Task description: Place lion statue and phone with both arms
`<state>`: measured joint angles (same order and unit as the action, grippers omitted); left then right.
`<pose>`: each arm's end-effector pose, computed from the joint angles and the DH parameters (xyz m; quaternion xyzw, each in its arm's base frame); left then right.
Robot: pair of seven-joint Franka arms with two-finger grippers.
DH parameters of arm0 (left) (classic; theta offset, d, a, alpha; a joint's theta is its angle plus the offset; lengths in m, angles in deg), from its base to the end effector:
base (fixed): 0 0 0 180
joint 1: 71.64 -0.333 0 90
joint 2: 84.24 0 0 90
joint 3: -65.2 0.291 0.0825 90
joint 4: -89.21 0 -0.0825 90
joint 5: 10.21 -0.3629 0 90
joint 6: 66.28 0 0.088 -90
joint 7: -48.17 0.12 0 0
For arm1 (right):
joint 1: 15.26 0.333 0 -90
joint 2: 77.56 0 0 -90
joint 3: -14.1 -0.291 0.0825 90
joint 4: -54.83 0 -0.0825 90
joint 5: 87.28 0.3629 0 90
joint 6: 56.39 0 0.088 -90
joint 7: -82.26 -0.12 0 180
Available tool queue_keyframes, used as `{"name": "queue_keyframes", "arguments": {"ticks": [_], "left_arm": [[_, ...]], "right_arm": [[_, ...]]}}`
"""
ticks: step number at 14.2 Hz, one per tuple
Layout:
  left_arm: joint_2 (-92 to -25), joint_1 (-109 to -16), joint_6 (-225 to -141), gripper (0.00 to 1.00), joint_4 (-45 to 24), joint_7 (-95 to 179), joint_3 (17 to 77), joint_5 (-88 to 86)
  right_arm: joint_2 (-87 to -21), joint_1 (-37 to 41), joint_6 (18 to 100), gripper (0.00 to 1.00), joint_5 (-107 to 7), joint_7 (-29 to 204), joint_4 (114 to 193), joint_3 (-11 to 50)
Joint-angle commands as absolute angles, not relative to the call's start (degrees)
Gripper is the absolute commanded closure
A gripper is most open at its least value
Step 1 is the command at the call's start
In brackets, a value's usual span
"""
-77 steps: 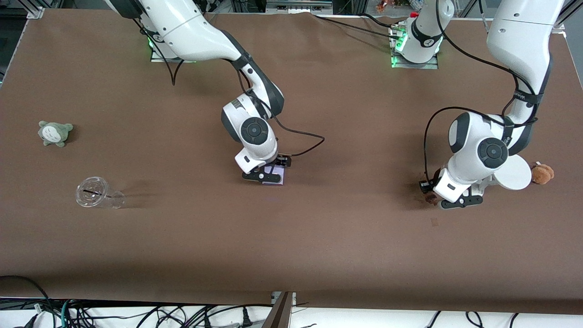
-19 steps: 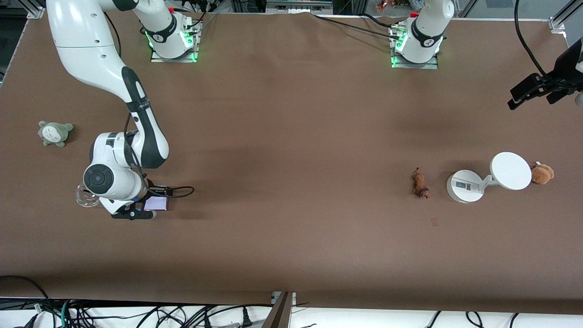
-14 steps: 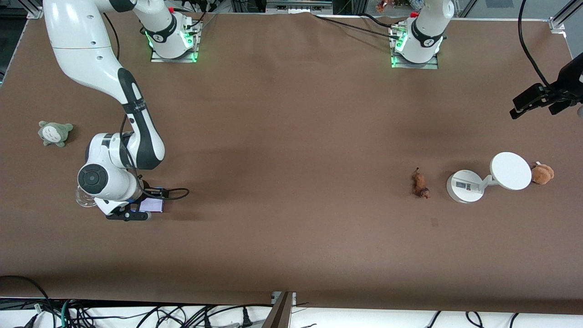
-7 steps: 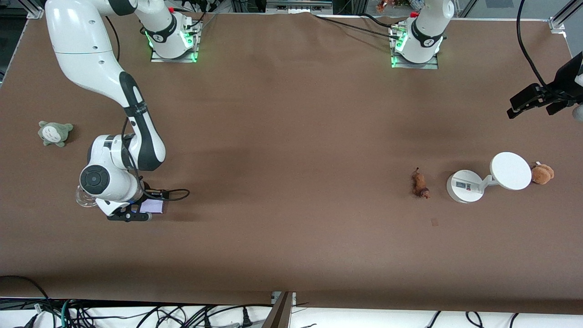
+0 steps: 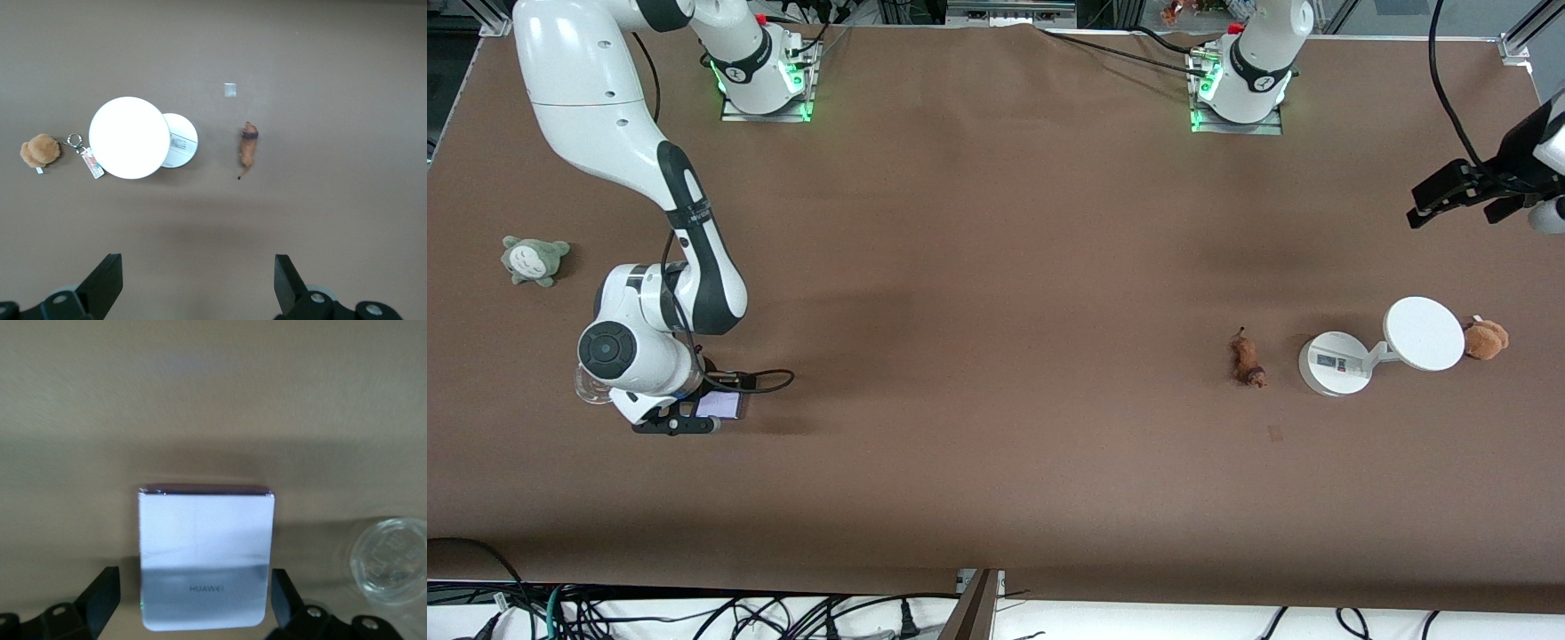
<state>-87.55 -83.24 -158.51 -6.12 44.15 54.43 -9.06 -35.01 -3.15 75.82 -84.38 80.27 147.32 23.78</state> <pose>0.5198 0.0027 0.5777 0.9991 0.0428 0.0012 0.0047 0.6545 0.0400 0.1745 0.9990 0.0072 -0.0177 0.0397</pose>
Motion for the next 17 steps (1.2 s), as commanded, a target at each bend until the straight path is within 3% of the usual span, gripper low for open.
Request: {"name": "queue_keyframes", "arguments": {"ticks": [1,6,11,17], "left_arm": [[-87.14,-75.0,-156.01,0.0,-4.31,45.09,61.31,-9.16],[-86.96,-74.89,-157.95,0.0,-4.67,46.24,62.65,-9.85],[-86.79,-74.98,-157.51,0.0,-4.92,46.33,62.65,-9.86],[-85.82,-77.18,-160.41,0.0,-4.75,47.03,62.65,-9.07]], "right_arm": [[-37.83,-2.96,72.04,0.0,-84.29,81.47,145.81,23.24],[-46.07,-2.96,52.37,0.0,-84.73,85.67,137.99,23.59],[-54.69,-3.22,34.87,0.0,-84.82,86.04,135.61,23.85],[-65.94,-8.04,27.38,0.0,-88.16,85.78,138.94,21.84]]}}
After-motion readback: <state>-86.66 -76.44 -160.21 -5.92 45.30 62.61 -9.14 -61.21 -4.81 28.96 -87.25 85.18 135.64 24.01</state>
